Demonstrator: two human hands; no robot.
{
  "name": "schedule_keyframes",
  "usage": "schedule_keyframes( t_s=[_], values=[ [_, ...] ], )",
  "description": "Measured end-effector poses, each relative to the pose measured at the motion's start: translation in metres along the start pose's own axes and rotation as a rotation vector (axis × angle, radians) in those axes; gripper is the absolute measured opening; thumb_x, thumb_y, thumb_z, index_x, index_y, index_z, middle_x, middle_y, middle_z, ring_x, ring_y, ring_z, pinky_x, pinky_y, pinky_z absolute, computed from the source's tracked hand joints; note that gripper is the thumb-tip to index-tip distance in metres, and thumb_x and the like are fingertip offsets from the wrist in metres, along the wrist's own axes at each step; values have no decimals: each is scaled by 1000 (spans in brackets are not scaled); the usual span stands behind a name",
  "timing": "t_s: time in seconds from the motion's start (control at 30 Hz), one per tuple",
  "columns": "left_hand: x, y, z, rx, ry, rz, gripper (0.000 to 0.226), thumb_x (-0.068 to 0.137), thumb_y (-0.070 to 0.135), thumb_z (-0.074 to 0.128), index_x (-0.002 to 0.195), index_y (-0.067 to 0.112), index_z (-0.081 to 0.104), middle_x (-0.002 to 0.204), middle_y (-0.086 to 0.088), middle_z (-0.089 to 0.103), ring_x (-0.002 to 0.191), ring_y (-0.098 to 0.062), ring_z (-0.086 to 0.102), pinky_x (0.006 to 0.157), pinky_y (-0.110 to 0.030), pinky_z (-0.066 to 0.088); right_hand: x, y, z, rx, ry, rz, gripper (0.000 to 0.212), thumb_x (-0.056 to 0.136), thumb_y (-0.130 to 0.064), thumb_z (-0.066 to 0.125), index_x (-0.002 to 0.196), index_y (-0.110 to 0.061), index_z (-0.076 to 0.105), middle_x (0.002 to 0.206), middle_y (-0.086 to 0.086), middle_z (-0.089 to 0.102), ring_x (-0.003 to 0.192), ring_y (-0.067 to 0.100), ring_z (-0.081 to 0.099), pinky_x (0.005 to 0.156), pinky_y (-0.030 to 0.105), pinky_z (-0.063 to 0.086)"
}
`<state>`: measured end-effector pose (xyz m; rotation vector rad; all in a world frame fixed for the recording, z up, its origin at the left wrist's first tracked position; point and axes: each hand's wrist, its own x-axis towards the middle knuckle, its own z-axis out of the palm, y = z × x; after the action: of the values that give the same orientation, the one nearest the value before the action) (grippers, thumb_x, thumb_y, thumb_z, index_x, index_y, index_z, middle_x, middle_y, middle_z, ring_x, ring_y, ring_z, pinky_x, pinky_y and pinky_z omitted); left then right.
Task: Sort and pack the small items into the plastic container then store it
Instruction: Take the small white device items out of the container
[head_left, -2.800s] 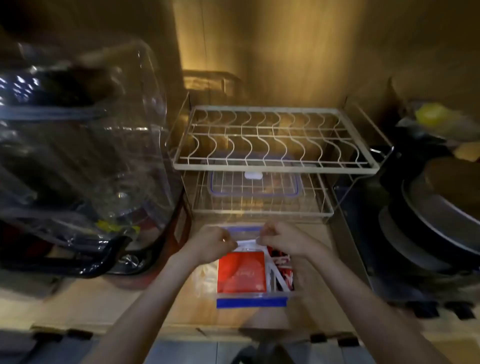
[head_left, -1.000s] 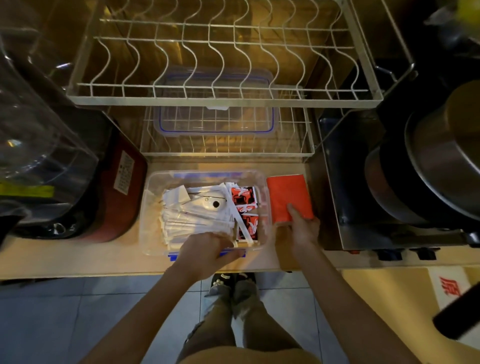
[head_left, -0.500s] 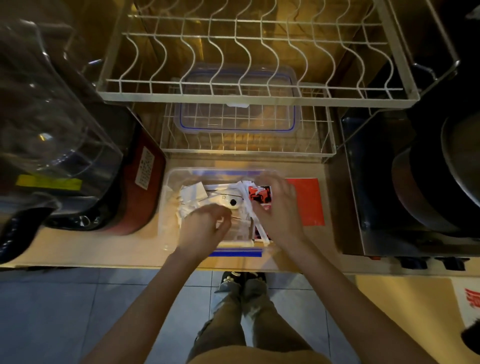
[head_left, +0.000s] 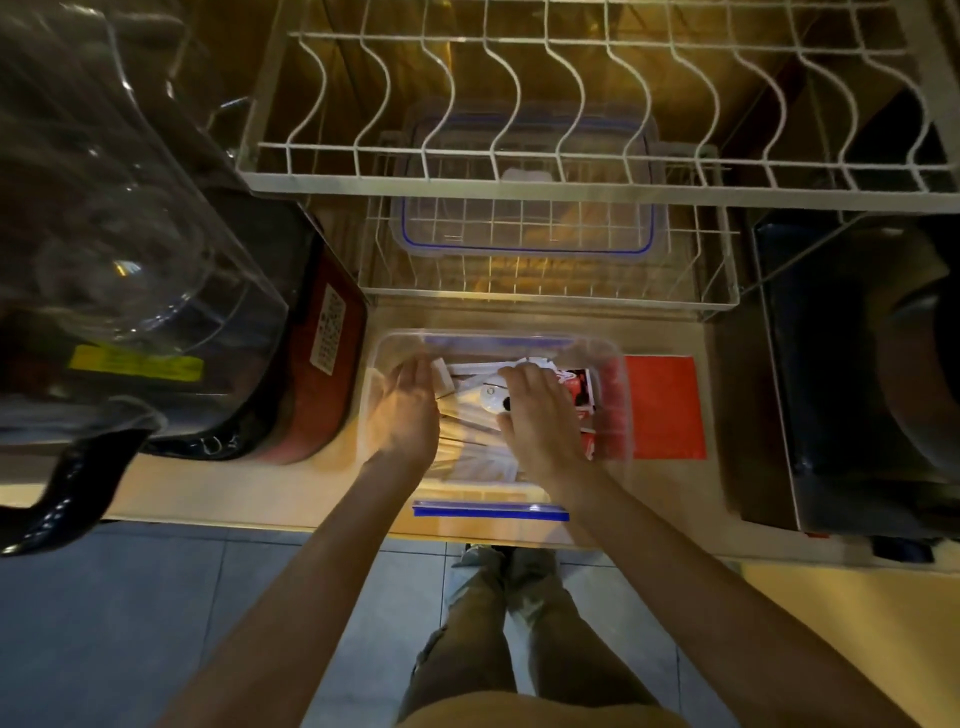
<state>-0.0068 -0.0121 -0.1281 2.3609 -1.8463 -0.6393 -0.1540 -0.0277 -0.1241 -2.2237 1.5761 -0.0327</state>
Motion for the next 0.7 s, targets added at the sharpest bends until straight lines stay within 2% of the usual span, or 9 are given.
schedule_keyframes(
  t_s=[0.13,0.3,0.4,0.5,0.6,0.63,0.7],
  values=[
    [6,1,-3,55,-10,-21,53,86,-5,48,136,9,36,135,-16,50,126,-33,44,100,-40,44,3,0,-3,19,-43,17,43,90,-12,50,133,-7,42,134,12,46,122,28,42,101,33,31],
    [5,22,-33,74,-93,-2,41,85,18,58,125,14,51,124,-16,60,114,-33,55,90,-43,49,-7,5,-30,241,-118,110,49,90,-17,54,136,-9,41,141,10,40,131,25,33,104,32,32],
    [-1,50,-58,29,-114,44,33,83,24,61,115,17,61,113,-14,66,104,-33,61,81,-39,50,-18,13,-53,398,-30,174,47,86,-19,60,131,-11,48,138,8,43,128,23,38,101,31,34],
    [0,82,-79,-32,-132,120,33,80,27,64,110,15,64,105,-16,69,98,-36,63,79,-41,53,-31,25,-75,577,89,272,41,81,-20,67,121,-12,56,127,7,52,112,23,54,92,33,45],
    [6,103,-90,-55,-151,207,26,77,25,66,99,11,67,95,-15,70,88,-36,64,75,-43,54,-46,33,-92,843,174,346,39,76,-15,72,113,-17,61,118,5,61,104,19,61,90,37,52],
    [9,112,-89,-67,-166,240,24,77,26,65,96,11,68,91,-15,70,85,-36,64,73,-42,54,-53,38,-96,894,224,375,38,76,-15,73,112,-18,61,116,3,62,102,16,62,88,33,54],
    [12,131,-86,-75,-196,312,23,76,27,65,93,11,68,88,-13,70,84,-34,64,72,-42,54,-67,49,-102,947,328,437,37,77,-14,73,111,-18,61,109,-6,60,94,4,62,79,14,53]
  ],
)
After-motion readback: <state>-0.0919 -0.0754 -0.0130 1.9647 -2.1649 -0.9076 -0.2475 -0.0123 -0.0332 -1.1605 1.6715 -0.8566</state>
